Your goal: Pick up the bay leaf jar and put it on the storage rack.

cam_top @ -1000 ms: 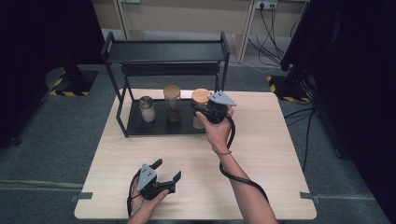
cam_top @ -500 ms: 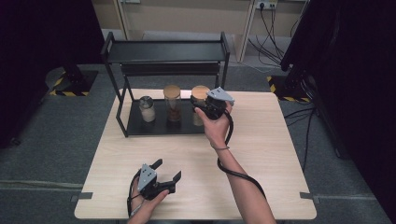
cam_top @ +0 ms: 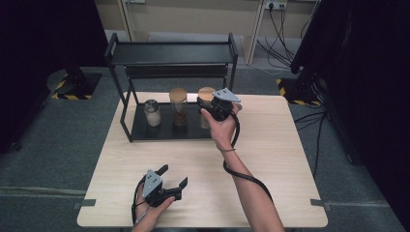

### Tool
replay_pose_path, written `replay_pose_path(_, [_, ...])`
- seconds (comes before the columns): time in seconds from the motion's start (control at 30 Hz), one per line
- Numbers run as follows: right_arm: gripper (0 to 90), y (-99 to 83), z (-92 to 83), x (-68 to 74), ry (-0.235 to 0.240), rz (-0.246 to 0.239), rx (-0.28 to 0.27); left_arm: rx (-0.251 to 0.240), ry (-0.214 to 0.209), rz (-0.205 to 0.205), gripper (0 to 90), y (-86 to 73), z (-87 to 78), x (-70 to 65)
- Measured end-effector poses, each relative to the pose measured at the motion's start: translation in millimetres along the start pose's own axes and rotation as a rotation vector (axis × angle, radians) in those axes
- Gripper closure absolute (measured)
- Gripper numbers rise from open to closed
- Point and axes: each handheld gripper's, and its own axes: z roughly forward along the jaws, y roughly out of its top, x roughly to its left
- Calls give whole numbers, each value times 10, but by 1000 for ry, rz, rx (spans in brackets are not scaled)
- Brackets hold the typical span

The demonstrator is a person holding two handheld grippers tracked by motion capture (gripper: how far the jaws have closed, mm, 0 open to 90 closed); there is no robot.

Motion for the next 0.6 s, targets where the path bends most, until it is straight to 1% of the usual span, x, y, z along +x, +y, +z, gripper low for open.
replay_pose_path(0.3, [251, 27, 72, -6, -6, -4, 6, 0, -2, -3, 88, 0, 1, 3])
replay_pose_path(0.6, [251, 59, 157, -32, -20, 2, 13, -2, -3, -5, 88, -1, 0, 4])
